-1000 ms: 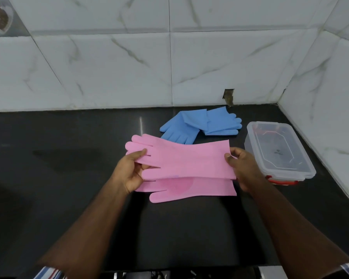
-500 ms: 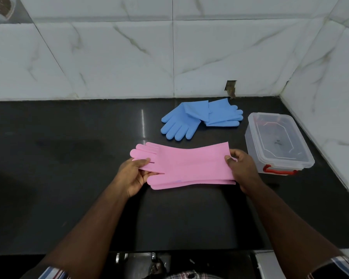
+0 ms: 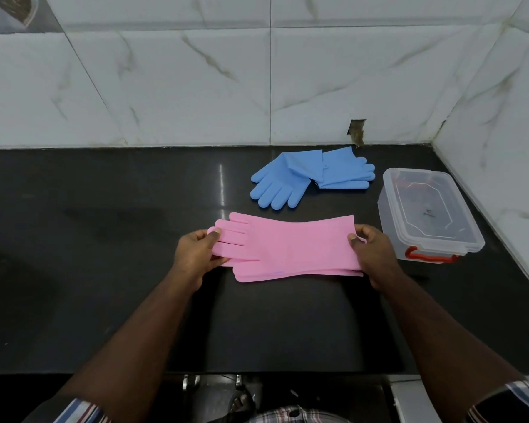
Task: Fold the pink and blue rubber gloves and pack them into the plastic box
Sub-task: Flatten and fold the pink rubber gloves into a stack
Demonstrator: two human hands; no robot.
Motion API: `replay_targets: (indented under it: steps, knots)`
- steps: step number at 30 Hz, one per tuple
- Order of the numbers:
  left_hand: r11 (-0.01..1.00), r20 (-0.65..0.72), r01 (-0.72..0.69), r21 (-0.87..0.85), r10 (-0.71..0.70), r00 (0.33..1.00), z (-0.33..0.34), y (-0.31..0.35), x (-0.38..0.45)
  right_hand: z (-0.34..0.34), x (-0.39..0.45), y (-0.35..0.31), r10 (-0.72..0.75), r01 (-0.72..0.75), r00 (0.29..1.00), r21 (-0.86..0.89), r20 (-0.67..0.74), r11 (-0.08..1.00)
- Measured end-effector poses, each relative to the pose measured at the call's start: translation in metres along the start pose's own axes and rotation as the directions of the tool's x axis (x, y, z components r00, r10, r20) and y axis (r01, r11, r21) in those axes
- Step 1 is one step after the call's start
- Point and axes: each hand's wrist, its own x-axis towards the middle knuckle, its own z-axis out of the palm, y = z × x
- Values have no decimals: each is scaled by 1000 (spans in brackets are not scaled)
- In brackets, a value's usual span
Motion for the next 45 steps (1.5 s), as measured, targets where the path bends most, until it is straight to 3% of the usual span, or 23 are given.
replay_targets:
  steps: [5, 19, 27, 30, 34, 36, 39, 42, 45]
  knots:
    - [982, -93, -106, 154, 121, 988, -4, 0, 7, 1, 2, -2, 29, -29, 999, 2, -16, 1000]
    - [987, -96, -49, 156, 64, 993, -8, -4, 13, 3, 3, -2, 91, -88, 995, 77, -41, 993]
    - [932, -110, -100, 348, 146, 983, -7, -1, 17, -2, 0, -9, 17, -24, 999, -243, -32, 970]
    - [885, -121, -121, 450, 195, 973, -11, 0, 17, -6, -1, -14, -25, 10, 999, -420, -30, 908]
    - [882, -115, -112, 457, 183, 976, -15, 0, 19, -6, 1, -18, 6, 14, 1000, -630, 30, 776]
    - [885, -111, -105, 454, 173, 979, -17, -1, 21, -3, -2, -21, -53, 54, 998, -693, 23, 719]
    - [889, -107, -99, 448, 163, 981, -19, -2, 22, 6, -15, -26, -259, 182, 966, -718, 3, 672]
    - [889, -105, -101, 446, 164, 981, -18, -2, 21, 23, -29, -29, -404, 404, 904, -596, 142, 694]
    - [890, -104, -108, 442, 171, 980, -19, -3, 21, 45, -41, -29, -437, 539, 842, -462, 317, 704]
